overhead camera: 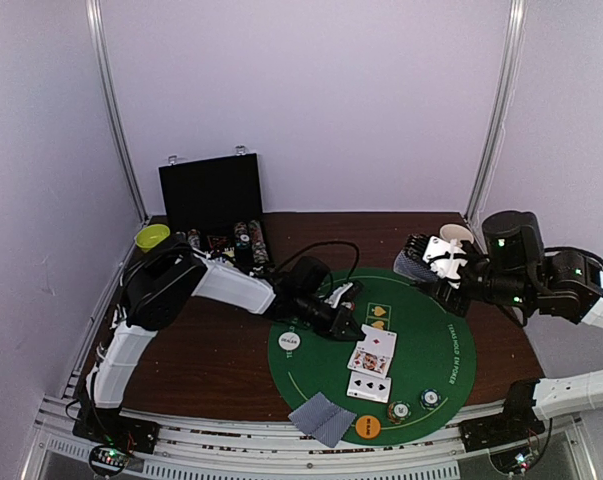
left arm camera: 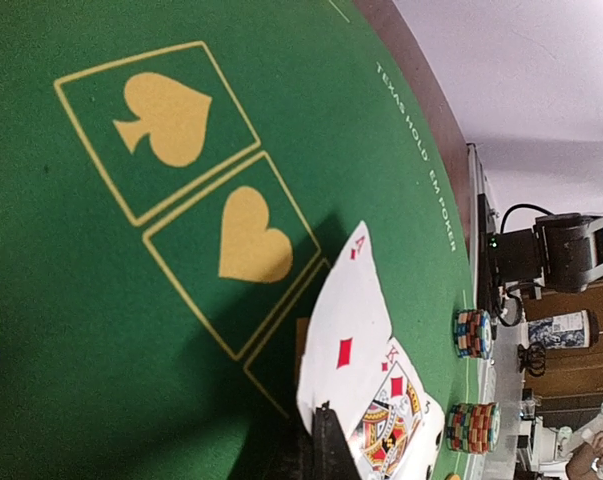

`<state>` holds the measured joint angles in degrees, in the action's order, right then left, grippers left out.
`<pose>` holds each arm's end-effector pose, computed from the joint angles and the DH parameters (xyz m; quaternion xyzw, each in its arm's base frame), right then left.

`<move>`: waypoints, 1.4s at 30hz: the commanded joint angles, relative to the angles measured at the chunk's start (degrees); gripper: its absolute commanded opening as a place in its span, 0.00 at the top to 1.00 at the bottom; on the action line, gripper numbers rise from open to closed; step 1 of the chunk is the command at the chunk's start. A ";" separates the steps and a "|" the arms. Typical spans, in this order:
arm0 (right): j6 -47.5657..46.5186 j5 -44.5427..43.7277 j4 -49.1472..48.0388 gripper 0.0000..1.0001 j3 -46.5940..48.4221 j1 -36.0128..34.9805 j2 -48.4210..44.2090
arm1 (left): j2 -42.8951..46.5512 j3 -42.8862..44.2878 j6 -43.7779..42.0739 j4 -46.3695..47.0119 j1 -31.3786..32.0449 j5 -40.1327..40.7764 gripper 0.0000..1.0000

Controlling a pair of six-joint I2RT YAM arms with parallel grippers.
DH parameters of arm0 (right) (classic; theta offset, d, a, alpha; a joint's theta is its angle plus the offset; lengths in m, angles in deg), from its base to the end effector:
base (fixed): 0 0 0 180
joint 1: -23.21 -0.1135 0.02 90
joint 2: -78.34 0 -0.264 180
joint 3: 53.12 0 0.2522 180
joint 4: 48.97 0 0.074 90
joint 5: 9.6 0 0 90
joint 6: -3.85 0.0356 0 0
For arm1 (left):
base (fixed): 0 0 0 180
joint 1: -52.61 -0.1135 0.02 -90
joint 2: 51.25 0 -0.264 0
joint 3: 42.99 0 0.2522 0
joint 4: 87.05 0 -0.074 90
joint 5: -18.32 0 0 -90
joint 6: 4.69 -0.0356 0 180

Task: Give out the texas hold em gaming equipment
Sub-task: Move the poker card to the community card area.

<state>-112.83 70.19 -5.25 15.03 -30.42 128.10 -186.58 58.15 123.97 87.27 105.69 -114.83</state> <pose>0.1162 0.1471 0.3479 -0.5063 0.6739 0.0510 0.5356 0.2767 -0.4088 0.0933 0.2603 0.8162 -0.5147 0.0352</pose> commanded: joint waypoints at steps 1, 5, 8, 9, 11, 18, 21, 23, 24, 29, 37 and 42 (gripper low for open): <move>0.67 -0.01 -0.06 0.55 1.78 0.24 -0.19 | -1.43 3.75 -2.41 -1.68 -0.78 1.36 1.00; 0.66 -0.42 0.26 0.55 1.90 0.20 -0.16 | -1.88 5.72 -3.11 -2.67 -1.08 1.10 1.00; 0.79 -0.40 0.31 0.55 1.95 0.24 -0.46 | -2.13 4.90 -3.55 -3.25 -1.75 1.25 1.00; 0.83 -0.41 0.30 0.55 1.84 0.24 -0.58 | -2.17 4.45 -3.94 -3.65 -1.97 1.60 1.00; 0.84 -0.38 0.26 0.55 1.71 0.20 -0.71 | -2.29 4.16 -5.77 -5.59 -2.18 2.43 1.00; 0.98 -0.30 0.05 0.55 1.61 0.24 -0.36 | 0.05 -0.78 -6.22 -4.37 -2.19 2.22 1.00; 0.84 -0.22 -0.06 0.55 1.77 0.19 -0.21 | 0.95 -2.47 -5.54 -2.12 -1.91 1.69 1.00; 0.75 -0.15 -0.06 0.55 1.99 0.25 -0.11 | 1.20 -2.76 -6.06 -2.08 -1.38 1.59 1.00; 0.73 -0.15 -0.06 0.55 2.07 0.26 -0.06 | 1.22 -2.74 -6.31 -2.24 -1.13 1.46 1.00; 0.82 -0.15 0.13 0.55 2.30 0.18 -0.01 | 1.01 -3.62 -5.67 -1.27 -0.78 0.97 1.00; 0.94 -0.20 0.56 0.55 2.47 0.18 -0.10 | 2.92 -6.69 -3.81 1.34 0.56 0.09 1.00; 0.92 -0.11 0.41 0.55 2.59 0.25 0.20 | 2.86 -6.14 -2.73 2.64 0.73 1.08 1.00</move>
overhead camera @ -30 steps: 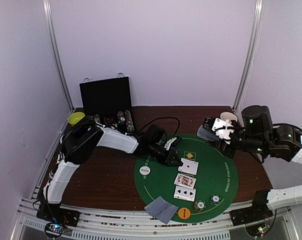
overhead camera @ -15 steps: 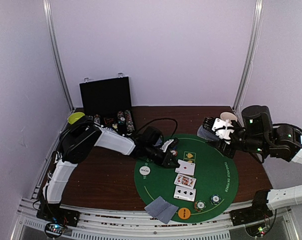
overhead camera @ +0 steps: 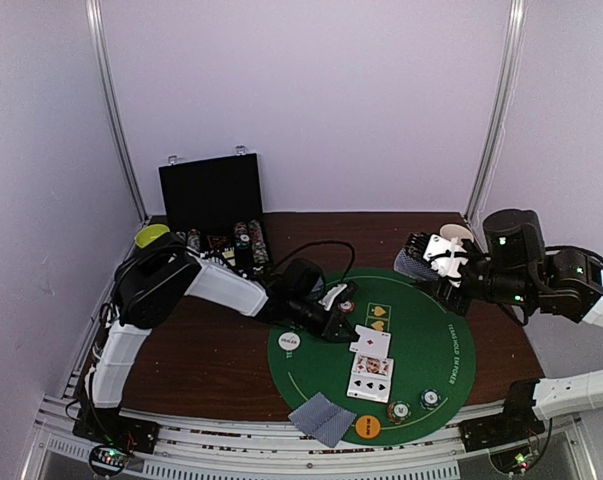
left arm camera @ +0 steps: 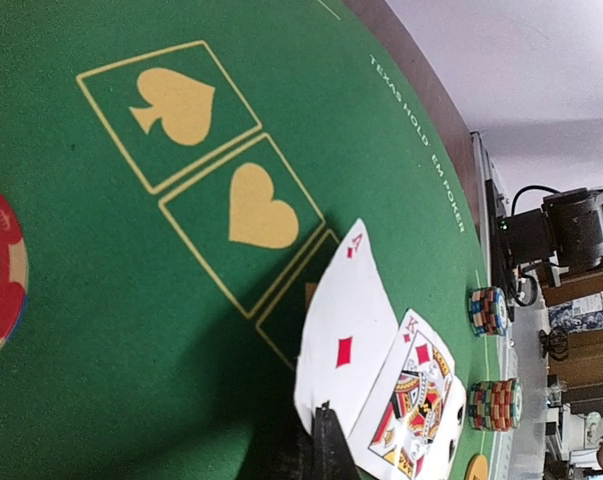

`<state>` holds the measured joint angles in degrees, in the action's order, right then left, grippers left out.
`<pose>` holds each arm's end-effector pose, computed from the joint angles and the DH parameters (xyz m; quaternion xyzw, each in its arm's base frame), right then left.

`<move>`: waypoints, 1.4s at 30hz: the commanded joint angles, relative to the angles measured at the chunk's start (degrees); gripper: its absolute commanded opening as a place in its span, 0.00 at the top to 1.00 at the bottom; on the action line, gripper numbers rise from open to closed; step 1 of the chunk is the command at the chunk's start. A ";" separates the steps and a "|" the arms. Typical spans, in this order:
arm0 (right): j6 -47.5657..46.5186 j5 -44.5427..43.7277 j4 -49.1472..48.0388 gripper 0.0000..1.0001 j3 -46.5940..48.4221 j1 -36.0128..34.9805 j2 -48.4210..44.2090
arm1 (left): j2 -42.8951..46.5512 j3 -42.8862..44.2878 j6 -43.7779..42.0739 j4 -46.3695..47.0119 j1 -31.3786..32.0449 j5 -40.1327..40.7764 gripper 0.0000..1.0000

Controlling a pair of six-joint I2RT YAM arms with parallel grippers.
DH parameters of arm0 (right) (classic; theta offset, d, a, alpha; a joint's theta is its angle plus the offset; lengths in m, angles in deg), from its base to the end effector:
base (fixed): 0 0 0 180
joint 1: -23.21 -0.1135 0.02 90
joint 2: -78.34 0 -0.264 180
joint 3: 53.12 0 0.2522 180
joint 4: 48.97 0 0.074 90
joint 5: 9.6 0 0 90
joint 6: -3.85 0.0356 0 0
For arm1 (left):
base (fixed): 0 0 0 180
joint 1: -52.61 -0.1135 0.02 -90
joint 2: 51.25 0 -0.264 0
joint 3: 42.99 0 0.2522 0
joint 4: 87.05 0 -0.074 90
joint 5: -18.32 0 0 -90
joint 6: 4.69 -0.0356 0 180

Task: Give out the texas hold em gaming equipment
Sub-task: Move the poker card to the community card area.

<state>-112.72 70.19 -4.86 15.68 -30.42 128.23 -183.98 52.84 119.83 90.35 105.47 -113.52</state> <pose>0.1161 0.1470 0.3507 -0.5052 0.6740 0.0518 0.5365 0.2699 -0.3957 0.0921 0.2850 0.8098 -0.5088 0.0650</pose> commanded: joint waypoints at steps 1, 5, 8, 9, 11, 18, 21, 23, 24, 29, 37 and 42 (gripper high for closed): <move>0.85 -0.07 0.12 0.55 2.03 0.24 0.08 | 0.09 -0.55 1.36 -0.80 0.93 0.61 1.00; 0.99 -0.02 0.38 0.55 2.17 0.20 -0.19 | -0.32 -0.74 3.73 0.65 0.93 2.11 1.00; 1.03 -0.06 0.39 0.55 1.81 0.17 -0.46 | -0.80 -0.32 4.77 1.48 0.93 2.91 1.00; 1.07 -0.10 0.39 0.55 1.74 0.20 -0.45 | -1.05 0.06 4.87 1.62 0.93 3.14 1.00; 1.08 -0.07 0.41 0.55 1.80 0.16 -0.36 | -1.66 1.12 4.84 1.30 0.93 3.17 1.00; 0.99 -0.32 0.70 0.55 1.93 0.15 -0.65 | -3.04 2.74 4.48 0.65 1.05 1.66 1.00; 0.97 -0.28 0.49 0.55 1.69 0.23 -0.60 | -3.00 2.55 4.32 0.23 1.02 1.77 1.00; 0.99 -0.25 0.55 0.55 1.73 0.16 -0.47 | -2.98 2.12 4.25 0.05 1.02 1.43 1.00; 0.99 -0.25 0.65 0.55 1.73 0.25 -0.47 | -2.99 1.95 4.18 -0.10 1.02 1.35 1.00; 0.92 -0.23 0.45 0.55 1.75 0.21 -0.41 | -2.10 1.23 3.62 -0.79 1.20 1.44 0.92; 1.26 0.03 1.06 0.55 2.08 0.16 -0.31 | 1.89 0.17 1.53 -3.23 0.73 6.15 0.66; 0.95 0.02 1.40 0.55 2.13 0.11 -0.41 | 10.32 -3.05 -0.36 -4.74 0.12 11.04 0.56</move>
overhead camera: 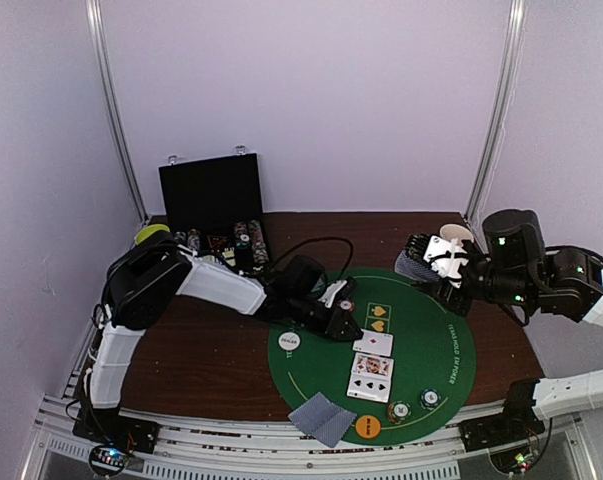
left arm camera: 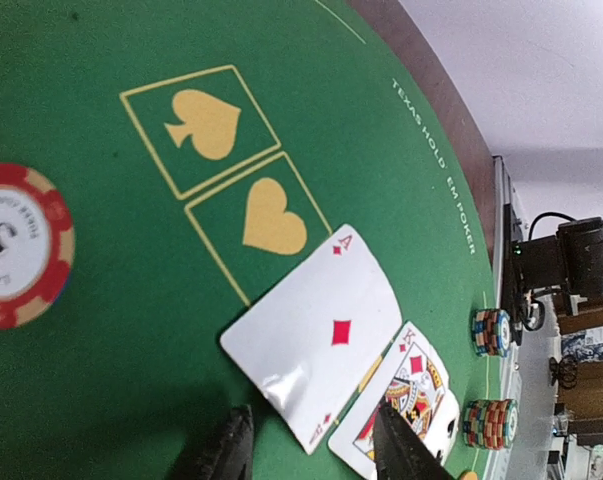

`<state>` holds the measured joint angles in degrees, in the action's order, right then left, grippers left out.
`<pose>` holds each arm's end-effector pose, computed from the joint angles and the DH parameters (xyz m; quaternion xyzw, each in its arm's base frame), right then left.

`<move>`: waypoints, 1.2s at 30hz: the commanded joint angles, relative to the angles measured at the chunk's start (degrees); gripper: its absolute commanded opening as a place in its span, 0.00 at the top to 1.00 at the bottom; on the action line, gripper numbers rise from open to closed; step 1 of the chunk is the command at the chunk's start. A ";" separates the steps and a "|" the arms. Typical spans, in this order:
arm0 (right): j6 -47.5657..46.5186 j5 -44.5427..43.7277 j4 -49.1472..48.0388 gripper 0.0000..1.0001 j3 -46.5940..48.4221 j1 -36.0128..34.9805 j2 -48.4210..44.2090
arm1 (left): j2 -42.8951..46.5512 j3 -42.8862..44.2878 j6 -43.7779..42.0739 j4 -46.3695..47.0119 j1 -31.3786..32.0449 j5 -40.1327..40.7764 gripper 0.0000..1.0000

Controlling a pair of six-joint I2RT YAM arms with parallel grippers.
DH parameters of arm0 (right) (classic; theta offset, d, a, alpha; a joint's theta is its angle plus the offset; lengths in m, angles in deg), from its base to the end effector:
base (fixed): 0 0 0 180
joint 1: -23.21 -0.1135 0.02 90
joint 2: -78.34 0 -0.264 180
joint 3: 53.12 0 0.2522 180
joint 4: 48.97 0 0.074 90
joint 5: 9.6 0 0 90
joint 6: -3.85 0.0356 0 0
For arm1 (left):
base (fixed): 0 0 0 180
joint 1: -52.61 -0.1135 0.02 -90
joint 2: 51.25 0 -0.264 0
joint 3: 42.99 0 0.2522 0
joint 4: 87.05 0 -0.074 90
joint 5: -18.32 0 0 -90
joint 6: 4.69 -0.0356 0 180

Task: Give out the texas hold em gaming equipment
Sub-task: Move the poker card to the community card area, then pick up the poker card from the face-down deck piles.

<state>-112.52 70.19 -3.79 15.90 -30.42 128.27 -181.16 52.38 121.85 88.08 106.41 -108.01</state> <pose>0.1156 0.1463 0.3501 -0.5071 0.6777 0.0509 0.5301 0.2644 -0.3969 0.1078 0.2606 0.8293 -0.4866 0.0863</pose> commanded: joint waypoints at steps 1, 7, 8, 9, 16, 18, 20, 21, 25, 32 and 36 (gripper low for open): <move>0.65 0.07 0.34 0.55 1.95 0.15 -0.33 | 9.74 -3.53 -2.69 -2.27 -0.83 6.63 0.54; 0.86 1.48 0.10 0.56 2.67 -0.09 1.73 | 24.70 -5.80 -6.53 -1.59 -1.09 13.39 0.35; 0.89 1.90 -0.29 0.56 2.73 -0.20 1.99 | 26.73 -6.10 -6.59 0.19 -1.40 11.52 0.31; 0.82 2.28 -0.73 0.56 2.74 -0.33 2.18 | 28.69 -6.58 -6.23 2.63 -1.76 8.75 0.27; 0.62 4.22 -3.52 0.56 2.76 -0.93 3.33 | 32.71 -3.30 -5.01 5.87 -1.67 -0.12 0.04; 0.49 4.25 -3.81 0.56 2.72 -1.08 3.82 | 30.98 -0.28 -6.74 1.51 -0.86 -0.48 0.04; 0.61 4.39 -4.08 0.56 2.81 -1.30 4.23 | 29.04 2.78 -9.15 -3.90 0.04 0.25 0.04; 0.61 4.41 -4.21 0.56 2.88 -1.39 4.29 | 28.25 4.14 -10.03 -5.93 0.46 0.45 0.04; 0.57 4.41 -4.35 0.56 2.74 -1.64 4.53 | 26.42 6.97 -12.26 -8.79 2.18 1.52 0.04; 0.72 4.36 -4.84 0.56 2.74 -2.04 5.35 | 24.78 9.45 -13.07 -9.23 3.47 1.00 0.06; 0.37 4.33 -5.22 0.56 3.06 -2.26 5.76 | 23.33 10.92 -12.44 -9.96 3.59 1.61 0.09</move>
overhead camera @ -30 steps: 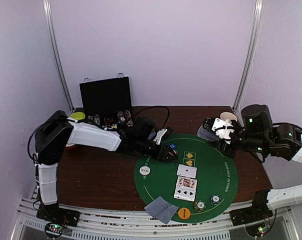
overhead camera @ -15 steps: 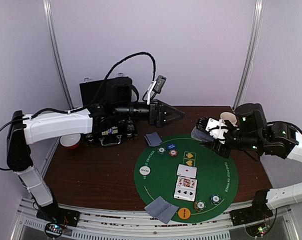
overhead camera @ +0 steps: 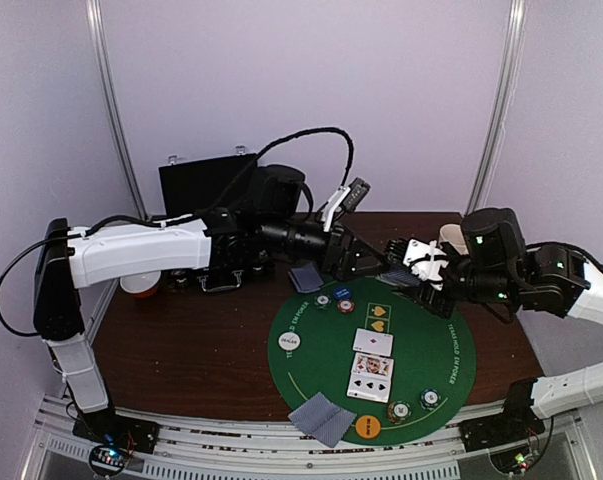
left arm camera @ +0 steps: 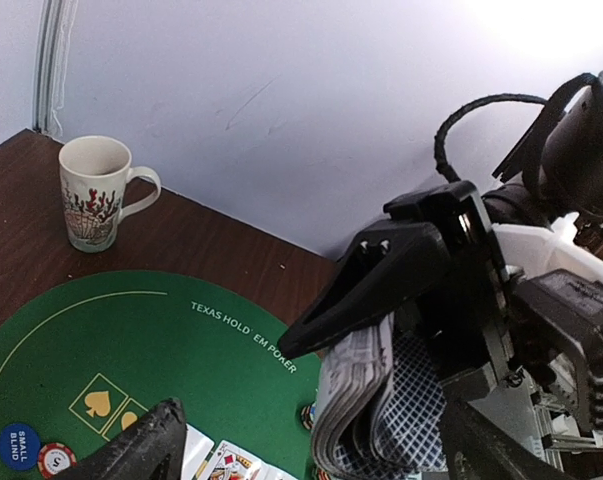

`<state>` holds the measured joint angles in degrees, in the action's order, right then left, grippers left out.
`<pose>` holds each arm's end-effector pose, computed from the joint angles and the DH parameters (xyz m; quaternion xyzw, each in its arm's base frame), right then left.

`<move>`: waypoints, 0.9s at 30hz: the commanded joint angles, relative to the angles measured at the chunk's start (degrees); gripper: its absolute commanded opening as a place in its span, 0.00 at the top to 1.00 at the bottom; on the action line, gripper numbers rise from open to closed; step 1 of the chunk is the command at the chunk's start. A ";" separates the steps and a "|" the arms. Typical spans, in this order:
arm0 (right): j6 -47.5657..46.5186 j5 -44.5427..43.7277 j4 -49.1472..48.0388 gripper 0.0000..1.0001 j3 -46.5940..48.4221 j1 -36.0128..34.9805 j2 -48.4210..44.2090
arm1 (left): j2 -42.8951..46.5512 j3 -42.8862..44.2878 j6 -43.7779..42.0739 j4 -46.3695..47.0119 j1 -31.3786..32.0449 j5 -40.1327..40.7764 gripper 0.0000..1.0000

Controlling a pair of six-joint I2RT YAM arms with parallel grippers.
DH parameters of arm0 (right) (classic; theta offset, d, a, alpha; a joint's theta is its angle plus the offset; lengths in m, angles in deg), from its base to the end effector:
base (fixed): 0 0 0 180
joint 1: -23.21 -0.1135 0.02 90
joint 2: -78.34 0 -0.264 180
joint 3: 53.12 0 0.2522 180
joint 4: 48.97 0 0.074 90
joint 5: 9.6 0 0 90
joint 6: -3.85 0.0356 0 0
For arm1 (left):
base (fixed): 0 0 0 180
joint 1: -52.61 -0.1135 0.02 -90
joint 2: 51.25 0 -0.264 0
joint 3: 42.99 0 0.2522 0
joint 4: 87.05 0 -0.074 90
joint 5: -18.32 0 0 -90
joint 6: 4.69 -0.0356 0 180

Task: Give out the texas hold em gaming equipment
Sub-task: Pick up the poker card from the face-down deck piles.

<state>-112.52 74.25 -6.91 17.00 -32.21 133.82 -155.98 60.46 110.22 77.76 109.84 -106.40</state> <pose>0.1232 0.1720 0.3444 -0.5376 0.6633 0.0857 0.5135 0.2202 -0.3795 0.3339 0.3843 0.6847 -0.5555 0.2736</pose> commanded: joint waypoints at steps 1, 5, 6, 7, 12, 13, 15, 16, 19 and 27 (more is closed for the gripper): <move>0.36 0.26 -2.08 0.56 2.14 -0.52 0.43 | -2.29 3.46 -0.80 -0.22 0.17 0.07 0.11; 0.06 0.03 -2.11 0.56 2.53 -0.73 0.69 | -3.48 5.37 -0.56 -0.82 0.20 0.13 0.17; 0.01 -0.17 -2.15 0.56 2.53 -0.79 0.70 | -3.73 5.97 -0.78 -1.52 0.17 0.95 0.20; -0.06 -0.31 -2.04 0.56 2.53 -0.75 0.73 | -4.04 6.82 -1.40 -2.98 0.20 2.13 0.22; -0.31 -1.09 -1.86 0.56 2.61 -0.92 0.26 | -4.23 9.61 -6.10 -10.11 0.34 7.72 0.36; -0.40 -1.32 -1.79 0.56 2.50 -0.92 0.02 | -3.61 9.32 -6.66 -10.65 0.34 9.09 0.41; -0.59 -1.63 -1.84 0.56 2.23 -0.94 -0.69 | -1.84 7.61 -7.37 -10.64 0.34 12.23 0.47; -0.69 -1.72 -1.98 0.56 2.07 -0.90 -1.03 | -1.13 6.85 -7.49 -10.35 0.27 13.37 0.48; -0.95 -2.17 -2.27 0.56 1.45 -0.95 -1.76 | -0.08 6.11 -7.68 -10.06 0.15 14.34 0.53; -0.79 -2.70 -1.80 0.56 1.30 -0.87 -1.81 | 0.66 5.91 -7.70 -9.23 0.24 12.32 0.60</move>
<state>-112.96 71.59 -7.64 17.72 -32.50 133.52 -157.01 67.41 103.59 68.14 111.20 -97.15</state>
